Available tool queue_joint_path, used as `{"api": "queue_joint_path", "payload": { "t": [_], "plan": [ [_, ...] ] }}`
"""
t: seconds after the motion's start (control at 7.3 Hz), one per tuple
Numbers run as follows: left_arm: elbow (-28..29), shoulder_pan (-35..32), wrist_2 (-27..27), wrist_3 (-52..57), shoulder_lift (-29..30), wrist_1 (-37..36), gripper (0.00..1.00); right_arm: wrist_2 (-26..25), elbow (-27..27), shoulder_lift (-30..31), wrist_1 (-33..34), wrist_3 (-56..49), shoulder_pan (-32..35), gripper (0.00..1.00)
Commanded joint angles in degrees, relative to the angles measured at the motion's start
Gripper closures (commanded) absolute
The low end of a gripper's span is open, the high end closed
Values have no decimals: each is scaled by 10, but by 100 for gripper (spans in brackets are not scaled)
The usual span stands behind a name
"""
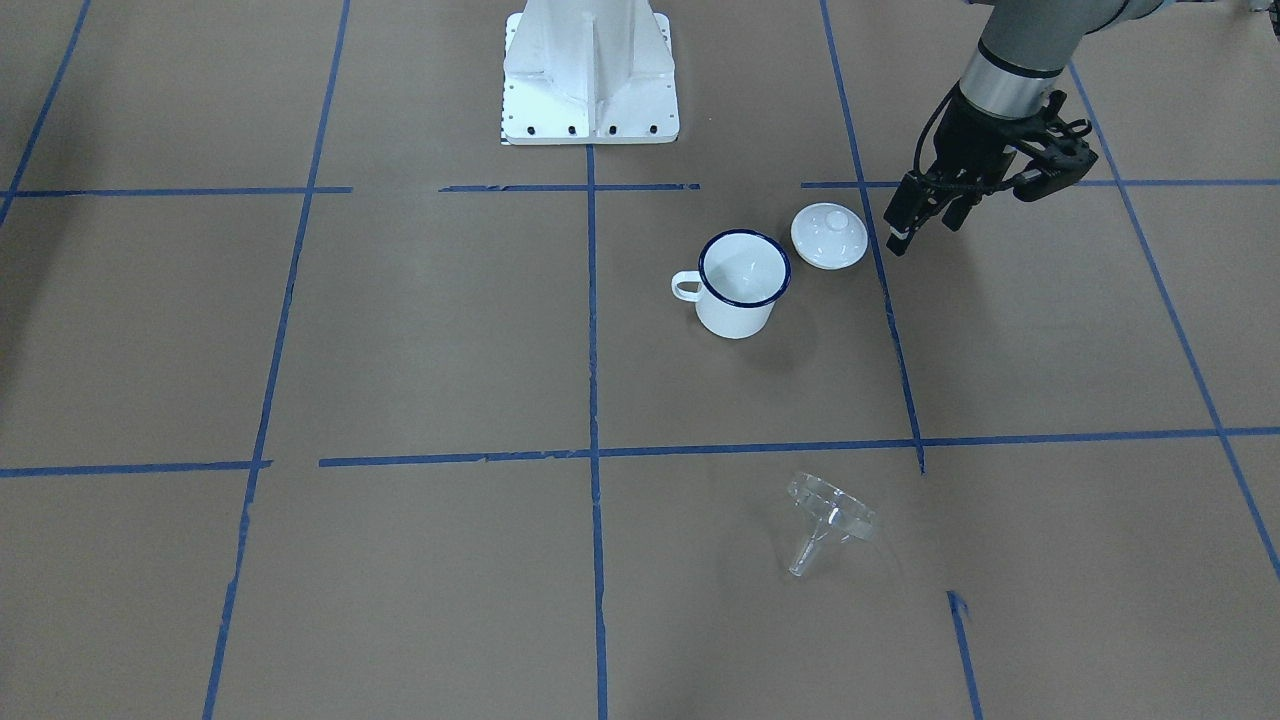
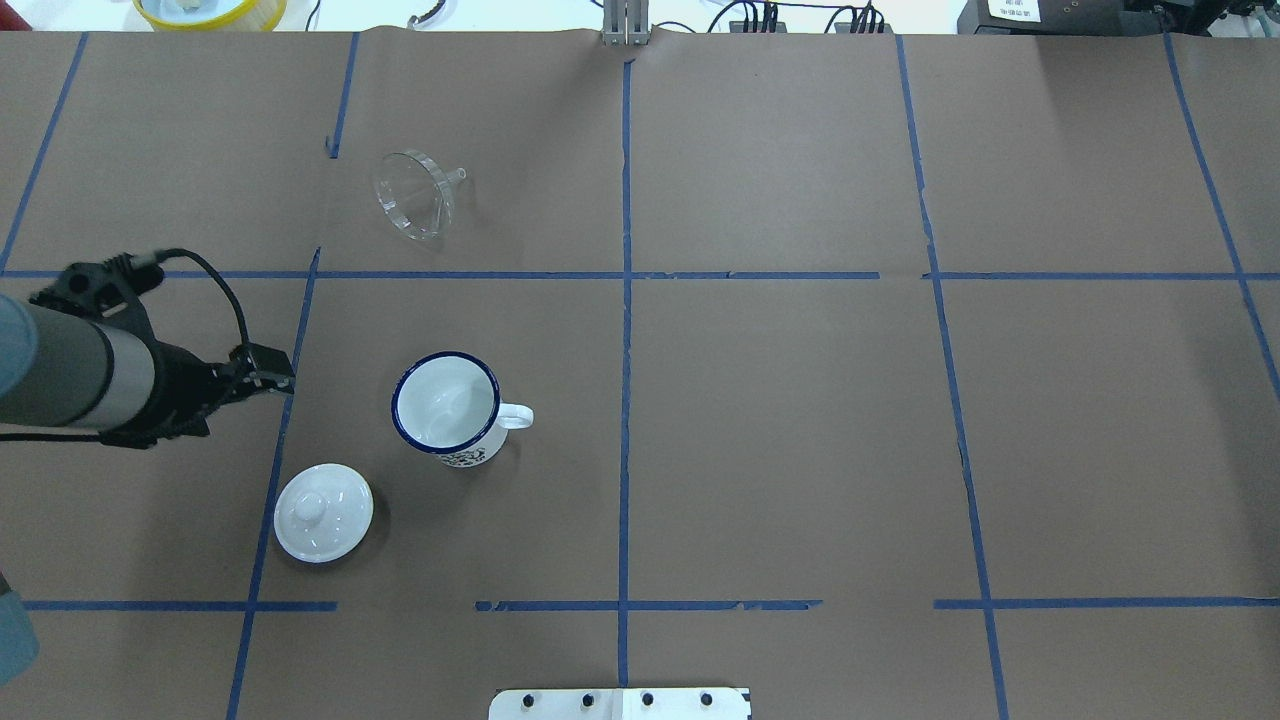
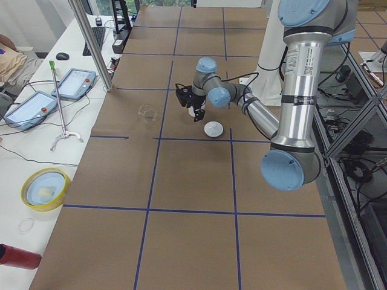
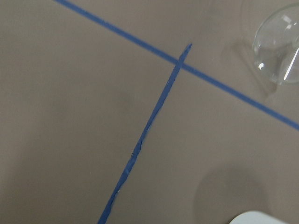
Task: Place funnel on cup
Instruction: 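Move the left gripper to the glass funnel and grasp its rim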
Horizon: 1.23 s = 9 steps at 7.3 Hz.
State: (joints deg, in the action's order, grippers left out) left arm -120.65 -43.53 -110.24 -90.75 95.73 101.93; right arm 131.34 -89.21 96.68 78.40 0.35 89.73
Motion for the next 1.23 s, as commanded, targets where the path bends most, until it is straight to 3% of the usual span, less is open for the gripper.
{"api": "queue_joint_path", "payload": {
  "t": [0.0,0.14,0.27,0.41,0.55,0.68,0.96,1.1],
  "plan": [
    [119,-22,-15,-108,125,26,1,1,0,0,0,0,0,0],
    [190,-24,2,-170,146,138,0,1,0,0,0,0,0,0],
    [269,-23,65,-274,148,314,0,0,0,0,0,0,0,0],
    [347,-20,122,-342,161,445,0,1,0,0,0,0,0,0],
    [394,-17,199,-362,187,481,0,1,0,0,0,0,0,0],
    [423,-11,235,-378,204,494,0,1,0,0,0,0,0,0],
    [471,-5,237,-380,204,588,0,1,0,0,0,0,0,0],
    [472,-1,237,-381,204,590,0,1,0,0,0,0,0,0]
  ]
}}
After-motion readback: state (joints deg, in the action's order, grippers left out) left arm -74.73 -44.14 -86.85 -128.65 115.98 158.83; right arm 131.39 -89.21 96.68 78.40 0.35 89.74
